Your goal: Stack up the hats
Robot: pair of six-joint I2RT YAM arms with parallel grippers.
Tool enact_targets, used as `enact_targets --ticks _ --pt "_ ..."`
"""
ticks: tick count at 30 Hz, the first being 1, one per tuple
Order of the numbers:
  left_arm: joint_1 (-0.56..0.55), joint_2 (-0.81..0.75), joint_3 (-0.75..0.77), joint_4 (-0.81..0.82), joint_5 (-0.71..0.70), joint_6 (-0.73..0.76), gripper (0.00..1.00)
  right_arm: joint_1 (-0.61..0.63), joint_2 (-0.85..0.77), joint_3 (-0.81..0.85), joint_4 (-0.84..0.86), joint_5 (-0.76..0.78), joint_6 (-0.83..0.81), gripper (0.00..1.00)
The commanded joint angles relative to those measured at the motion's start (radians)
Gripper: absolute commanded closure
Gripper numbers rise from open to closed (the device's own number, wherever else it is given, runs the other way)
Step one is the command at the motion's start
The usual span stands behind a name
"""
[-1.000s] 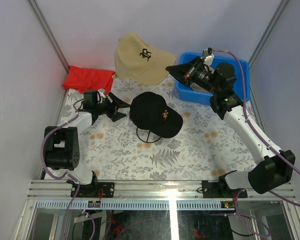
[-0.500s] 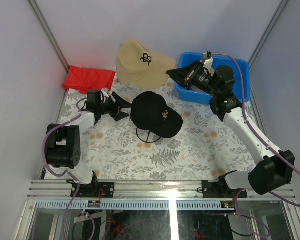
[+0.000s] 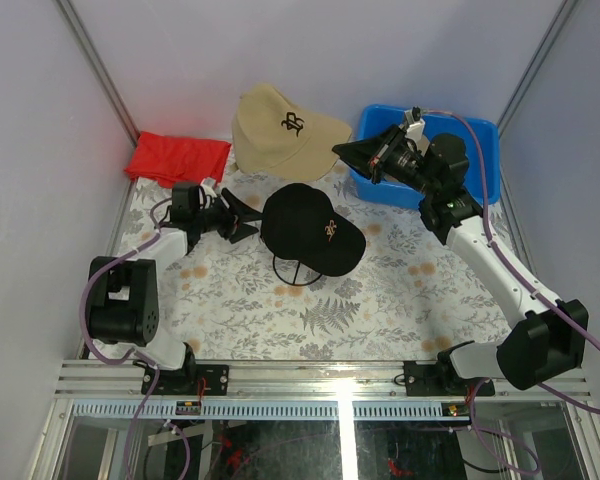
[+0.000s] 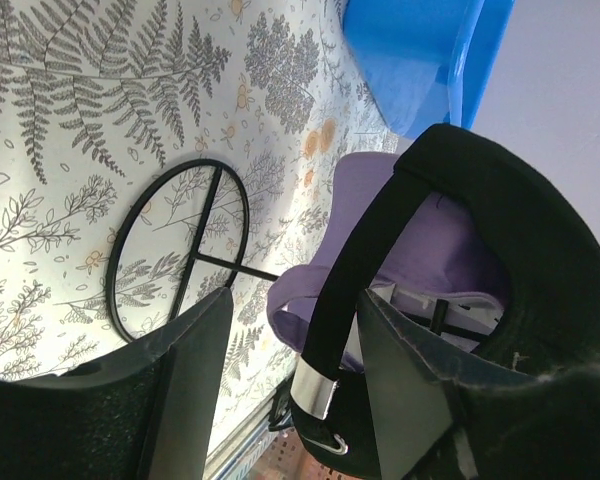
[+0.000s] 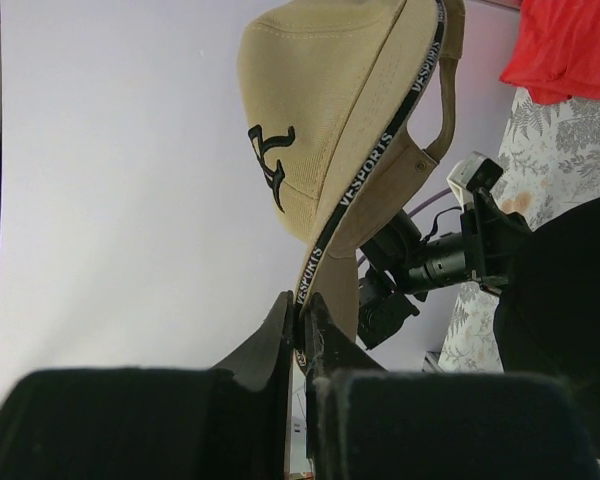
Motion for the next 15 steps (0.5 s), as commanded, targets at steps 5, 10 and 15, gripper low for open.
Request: enact_targets --ticks 5,10,15 --pt "-0.008 -0.033 -0.024 0.065 0.047 -0.015 0.48 -0.005 -0.019 -0.008 0.107 -0.035 0.026 1.00" --pt "-0.036 0.007 0.000 0.081 0.049 -0.020 0.47 -0.005 -0.018 -0.016 0.109 -0.040 0.029 1.00" --pt "-0.084 0.045 0.030 0.090 0.028 -0.023 0.50 -0.005 -0.023 -0.030 0.104 -0.046 0.029 1.00"
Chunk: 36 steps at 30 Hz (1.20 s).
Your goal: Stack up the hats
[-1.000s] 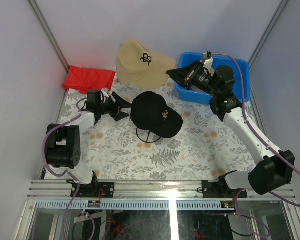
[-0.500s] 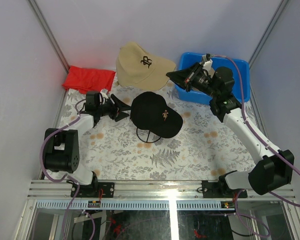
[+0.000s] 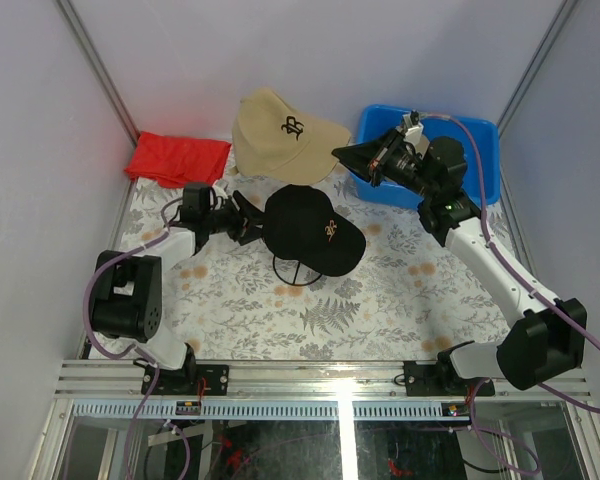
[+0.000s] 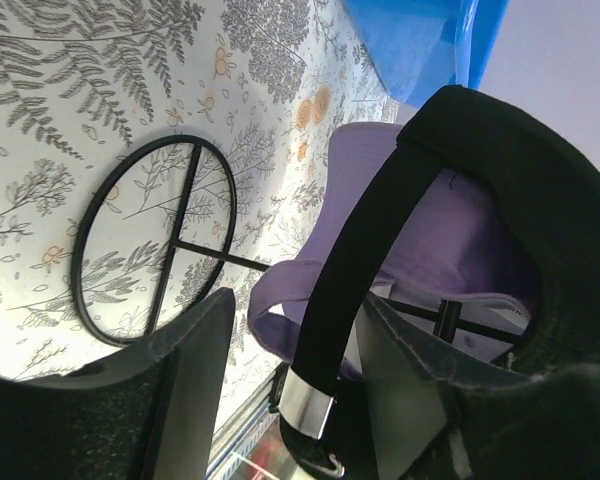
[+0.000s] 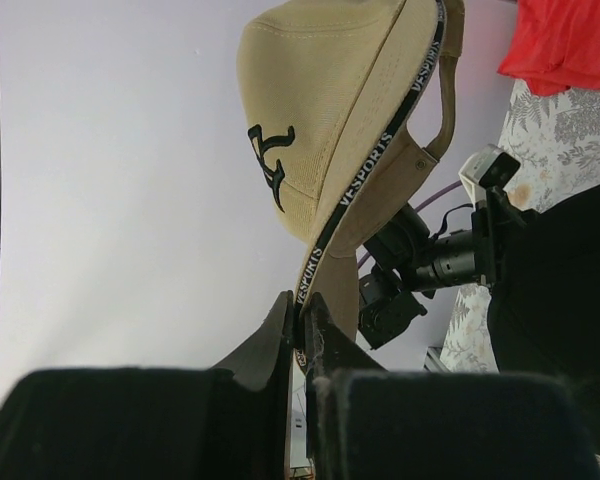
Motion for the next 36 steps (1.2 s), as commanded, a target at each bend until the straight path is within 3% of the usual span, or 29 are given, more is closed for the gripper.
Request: enact_targets --ticks 1,3,6,15,25,31,36 --pt "-0.041 0.040 0.049 0.055 0.000 -0.008 0.54 -0.005 -0.027 -0.010 0.083 -0.037 0.015 1.00" --pt "-0.046 0.045 0.044 0.048 -0.014 -0.007 0.66 -0.004 -0.032 -0.024 0.076 -0.040 0.018 1.00" --pt "-0.046 0.035 0.020 0.026 -0.046 0.004 0.76 -0.006 -0.039 -0.059 0.088 -0.050 0.042 1.00" --pt "-0.041 0.018 -0.046 0.032 -0.075 0.002 0.90 -0.006 -0.058 -0.213 0.176 -0.093 0.145 1.00" --pt "-0.040 0.032 -0.040 0.034 -0.075 -0.006 0.92 -0.011 -0.069 -0.394 0.236 -0.156 0.252 1.00" --pt "-0.041 0.040 -0.037 0.034 -0.074 -0.003 0.92 -0.059 -0.075 -0.472 0.200 -0.255 0.268 1.00" --pt "-0.041 0.046 -0.044 0.037 -0.071 -0.003 0.93 -0.134 -0.098 -0.481 0.076 -0.356 0.179 1.00"
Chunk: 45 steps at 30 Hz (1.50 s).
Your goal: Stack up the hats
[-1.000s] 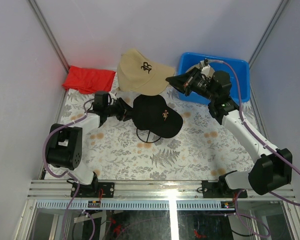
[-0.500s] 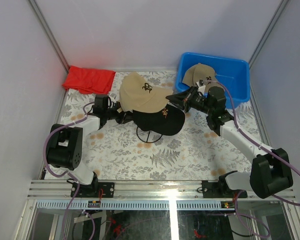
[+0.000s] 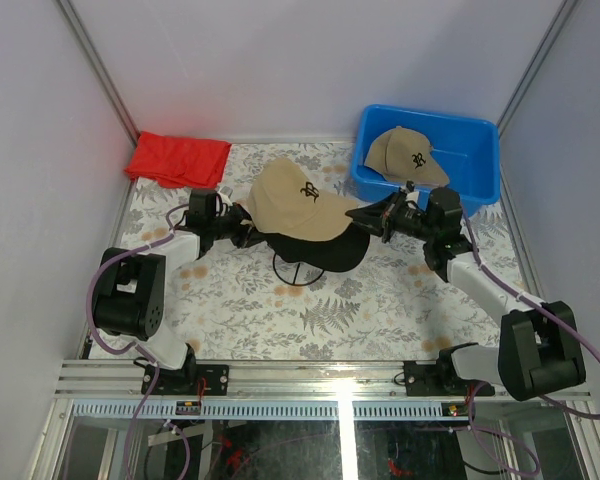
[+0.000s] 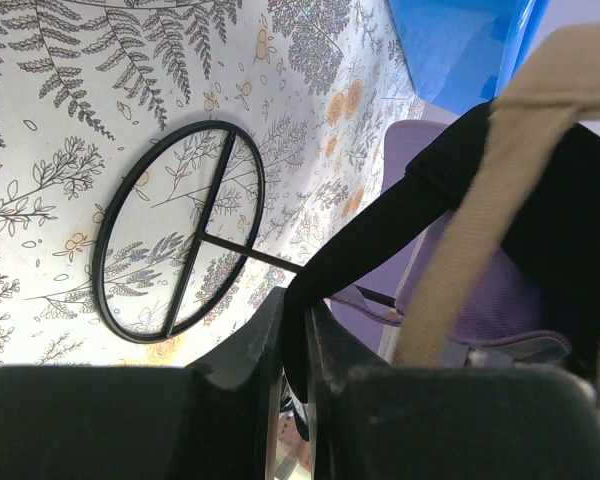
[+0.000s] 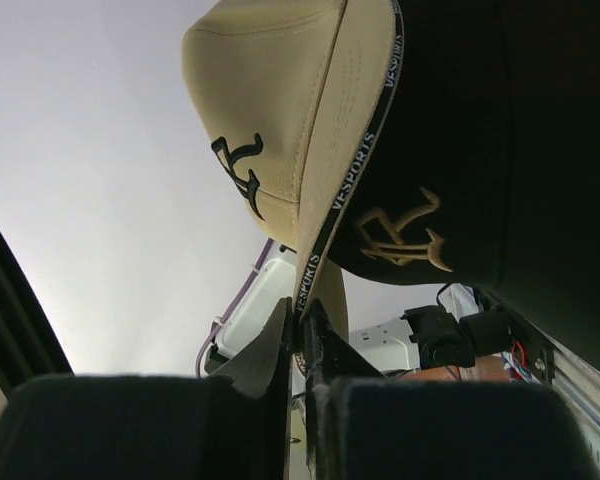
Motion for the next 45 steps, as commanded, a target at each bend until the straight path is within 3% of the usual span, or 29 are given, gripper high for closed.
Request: enact_targets --ticks 1,9,20,25,30,38,45 --pt "0.002 0.016 -0.015 0.028 -0.019 0.014 0.92 -0.062 -0.042 -0.003 -0.123 -0.167 -0.084 1.00" --pt "0.002 0.021 -0.013 0.029 -0.018 0.011 0.93 -0.117 0.008 0.017 -0.267 -0.263 -0.249 1.00" --pt "0.002 0.030 -0.011 0.038 -0.019 0.001 0.93 -0.112 0.056 0.110 -0.660 -0.234 -0.618 1.00" --pt "0.001 0.031 -0.018 0.037 -0.018 0.001 0.93 -0.111 0.096 0.144 -0.762 -0.206 -0.744 1.00" --pt "0.001 0.028 -0.030 0.040 -0.020 0.002 0.93 -0.110 0.118 0.098 -0.753 -0.195 -0.784 1.00" --pt "0.013 0.011 -0.043 0.013 -0.015 0.007 0.95 -0.112 0.128 0.082 -0.637 -0.193 -0.705 1.00" --pt "0.154 -0.067 -0.138 0.094 0.055 -0.058 0.92 -0.111 0.154 0.186 -0.674 -0.189 -0.698 1.00"
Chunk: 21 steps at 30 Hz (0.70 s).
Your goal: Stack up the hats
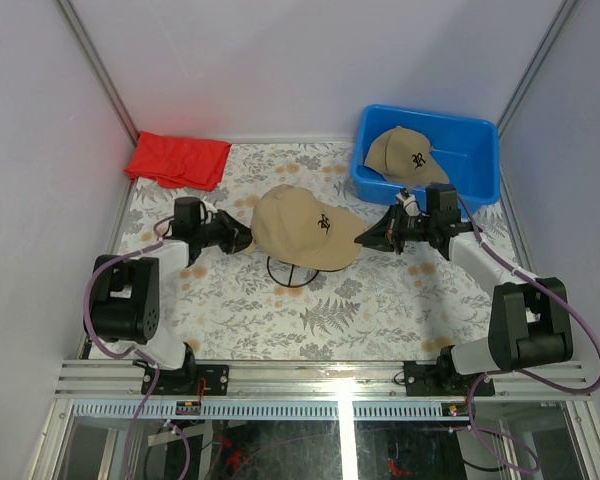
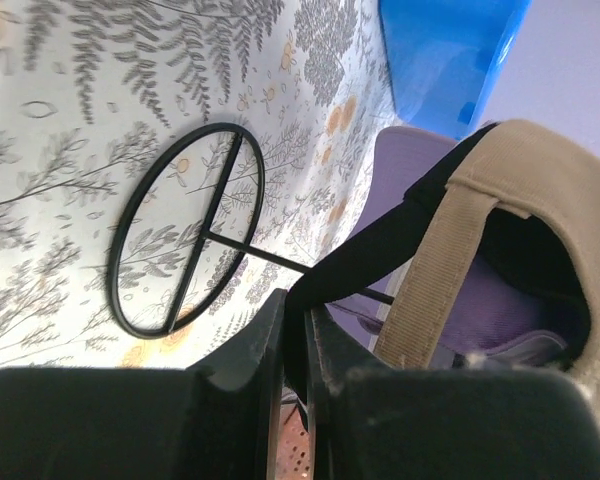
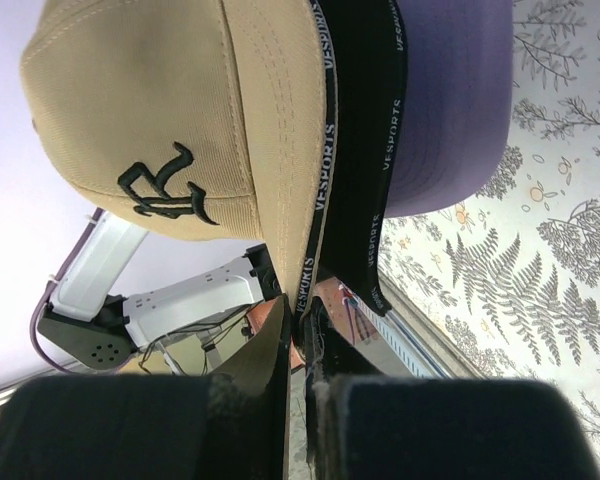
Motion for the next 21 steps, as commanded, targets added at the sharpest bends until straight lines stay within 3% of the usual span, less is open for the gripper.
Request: enact_targets --ticks 1,12,18,21 --pt "0.091 -0.055 -0.061 0.040 0.023 -0.025 0.90 0.011 0.031 0.082 -0.093 0.023 -0.002 1.00" --pt "0.142 -0.112 -0.058 0.107 0.091 -0.089 0.77 0.011 0.043 0.126 -0.162 0.040 -0.035 1.00" --pt "0.154 -0.103 -0.112 0.277 0.114 -0.198 0.54 0.011 0.040 0.121 -0.171 0.045 -0.040 1.00" --pt "0.155 -0.102 -0.095 0.278 0.123 -0.191 0.45 0.011 0.038 0.123 -0.175 0.046 -0.044 1.00"
